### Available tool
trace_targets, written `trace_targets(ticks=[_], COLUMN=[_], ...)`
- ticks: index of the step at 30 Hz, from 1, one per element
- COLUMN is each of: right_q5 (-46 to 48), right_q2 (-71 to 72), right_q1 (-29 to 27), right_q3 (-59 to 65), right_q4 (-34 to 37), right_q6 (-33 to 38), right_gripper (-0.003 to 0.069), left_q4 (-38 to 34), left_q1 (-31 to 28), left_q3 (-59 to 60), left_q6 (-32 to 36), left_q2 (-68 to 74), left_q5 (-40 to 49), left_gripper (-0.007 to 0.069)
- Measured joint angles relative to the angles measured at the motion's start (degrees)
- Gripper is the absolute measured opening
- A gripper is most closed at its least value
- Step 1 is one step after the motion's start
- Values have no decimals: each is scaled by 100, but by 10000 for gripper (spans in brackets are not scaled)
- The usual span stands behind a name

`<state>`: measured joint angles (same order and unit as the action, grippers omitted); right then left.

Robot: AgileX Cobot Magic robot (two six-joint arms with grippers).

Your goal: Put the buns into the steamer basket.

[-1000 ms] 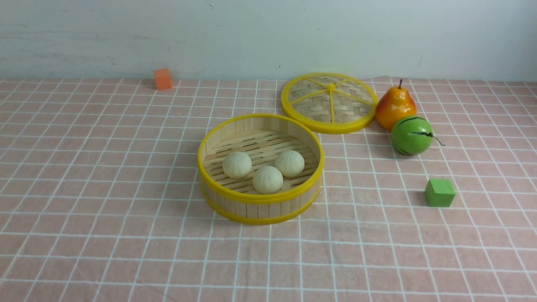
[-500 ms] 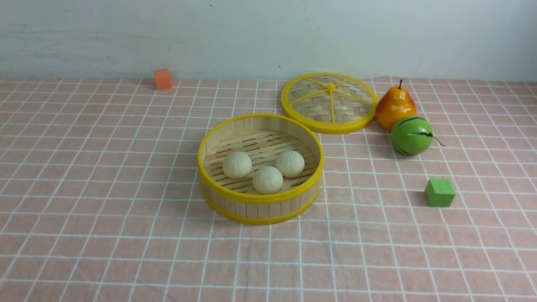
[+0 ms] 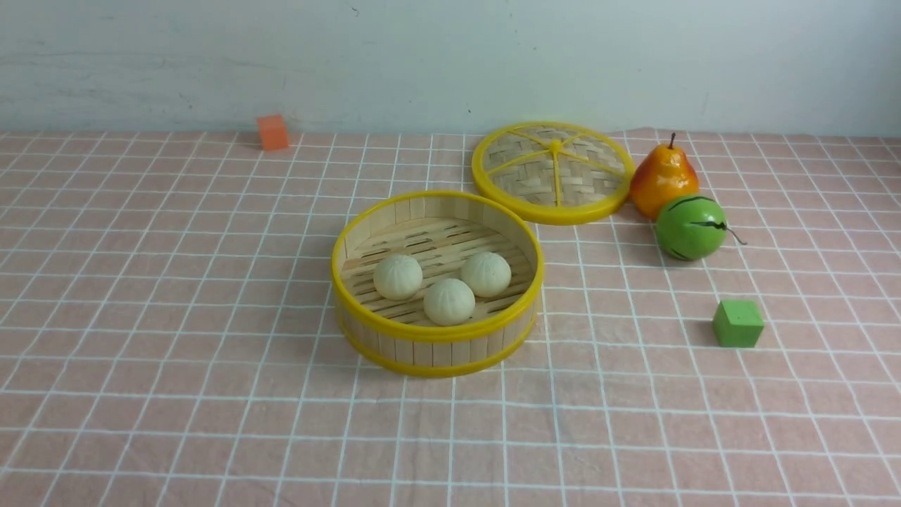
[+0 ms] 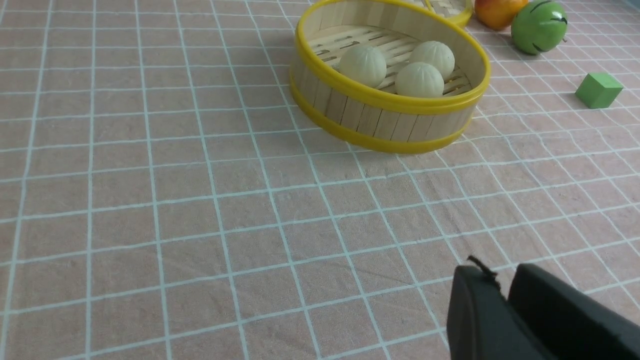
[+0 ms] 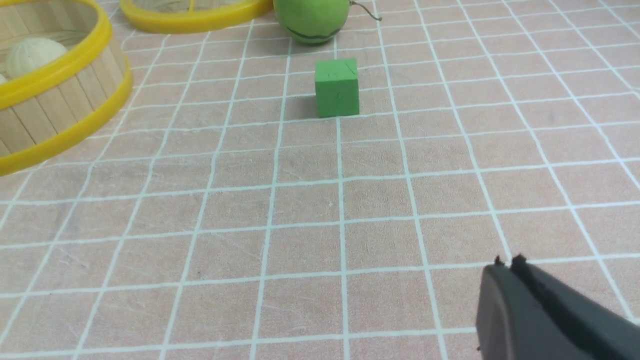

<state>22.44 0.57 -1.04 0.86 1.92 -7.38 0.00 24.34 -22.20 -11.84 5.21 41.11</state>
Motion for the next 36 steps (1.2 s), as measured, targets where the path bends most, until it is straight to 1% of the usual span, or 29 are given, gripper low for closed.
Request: trace_targets(ticks=[16, 20, 24, 25, 26, 27, 28, 29, 30, 33, 36], right_q5=[0, 0, 0, 0, 0, 0, 0, 0, 0, 0, 0], right_q2=[0, 0, 0, 0, 0, 0, 0, 0, 0, 0, 0], right_q1=[0, 0, 0, 0, 0, 0, 0, 0, 0, 0, 0], right_q3=[-5, -5, -5, -5, -5, -5, -5, -5, -5, -5, -5], right_q4=[0, 0, 0, 0, 0, 0, 0, 0, 0, 0, 0], right_q6=[0, 0, 0, 0, 0, 0, 0, 0, 0, 0, 0], right_gripper=[-13, -10, -10, -10, -10, -10, -9, -9, -7, -5, -2], left_q4=[0, 0, 0, 0, 0, 0, 0, 0, 65, 217, 325], left_q1=[0, 0, -157, -175, -364, -488, -595, -621, -810, -1125, -1568], left_q3=[3, 41, 574, 611, 996, 1222, 1398, 1442, 1763, 2108, 2356], left_q6=[0, 0, -129, -142, -258, -326, -366, -376, -408, -441, -441], left_q2=[0, 0, 0, 0, 0, 0, 0, 0, 0, -99, -467], left_q5=[-48, -169, -1291, -1358, -1989, -2336, -2588, -2649, -3062, -3358, -3243], left_gripper=[110, 101, -13, -13, -13, -13, -13, -13, -13, -13, -13])
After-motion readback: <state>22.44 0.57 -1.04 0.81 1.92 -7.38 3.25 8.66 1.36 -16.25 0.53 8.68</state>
